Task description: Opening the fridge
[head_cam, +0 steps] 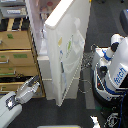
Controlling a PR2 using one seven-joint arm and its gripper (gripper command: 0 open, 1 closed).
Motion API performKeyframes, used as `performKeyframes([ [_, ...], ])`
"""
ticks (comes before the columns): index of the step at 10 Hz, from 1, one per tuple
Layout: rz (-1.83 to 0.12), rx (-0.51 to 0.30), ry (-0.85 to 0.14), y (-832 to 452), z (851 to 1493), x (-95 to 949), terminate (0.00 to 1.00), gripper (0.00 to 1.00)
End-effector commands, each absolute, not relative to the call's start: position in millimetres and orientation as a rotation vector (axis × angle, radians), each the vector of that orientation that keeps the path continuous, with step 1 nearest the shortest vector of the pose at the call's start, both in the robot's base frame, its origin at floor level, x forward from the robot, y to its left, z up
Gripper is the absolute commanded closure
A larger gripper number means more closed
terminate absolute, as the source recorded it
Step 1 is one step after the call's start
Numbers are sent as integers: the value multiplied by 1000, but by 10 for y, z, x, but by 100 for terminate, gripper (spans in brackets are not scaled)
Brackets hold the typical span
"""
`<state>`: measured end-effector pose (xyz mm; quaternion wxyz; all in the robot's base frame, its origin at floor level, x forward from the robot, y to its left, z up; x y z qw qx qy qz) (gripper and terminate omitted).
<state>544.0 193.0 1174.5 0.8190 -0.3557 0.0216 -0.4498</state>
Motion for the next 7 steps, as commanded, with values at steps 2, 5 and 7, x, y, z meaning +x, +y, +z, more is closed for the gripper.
performKeyframes([
  [2,-1228,-213,38,1599,10602,6007,0,0],
  [5,-1114,-212,2,940,10390,6126,0,0],
  [7,-1294,-294,-77,-73,11080,5454,0,0],
])
